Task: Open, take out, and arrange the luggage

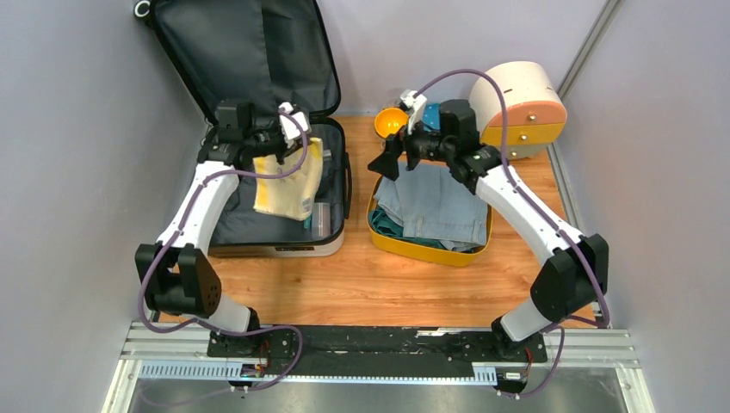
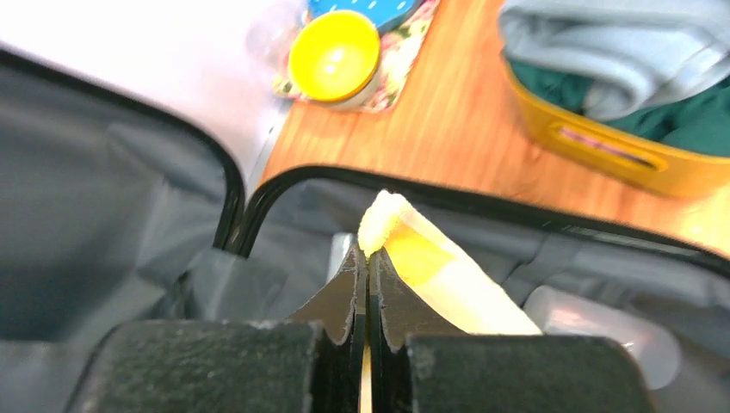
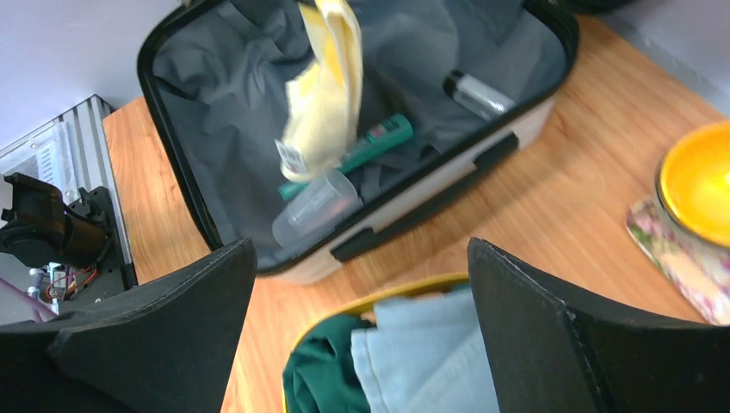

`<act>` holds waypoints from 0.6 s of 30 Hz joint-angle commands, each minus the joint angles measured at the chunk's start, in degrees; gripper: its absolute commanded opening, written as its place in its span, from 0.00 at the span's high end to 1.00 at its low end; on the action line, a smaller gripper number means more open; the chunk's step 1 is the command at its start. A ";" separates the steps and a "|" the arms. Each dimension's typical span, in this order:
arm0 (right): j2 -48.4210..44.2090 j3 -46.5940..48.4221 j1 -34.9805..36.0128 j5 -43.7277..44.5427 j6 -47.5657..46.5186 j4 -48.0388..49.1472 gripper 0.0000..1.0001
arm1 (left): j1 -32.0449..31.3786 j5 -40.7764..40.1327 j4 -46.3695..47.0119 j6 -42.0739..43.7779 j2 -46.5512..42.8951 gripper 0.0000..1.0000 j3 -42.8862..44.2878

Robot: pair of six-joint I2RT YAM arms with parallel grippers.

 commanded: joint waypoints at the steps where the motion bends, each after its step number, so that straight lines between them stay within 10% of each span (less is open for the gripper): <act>1: 2.81 3.06 4.05 0.63 -0.48 14.14 0.04 | -5.62 0.71 -2.42 -2.95 -4.80 1.00 0.81; 13: 8.36 2.27 12.49 0.80 -10.31 22.69 0.15 | -12.49 -0.25 2.59 -10.58 -10.34 1.00 -4.20; 18: 7.75 1.66 12.41 3.70 -13.04 18.20 0.56 | -12.58 -0.43 3.47 -11.38 -10.95 1.00 -4.38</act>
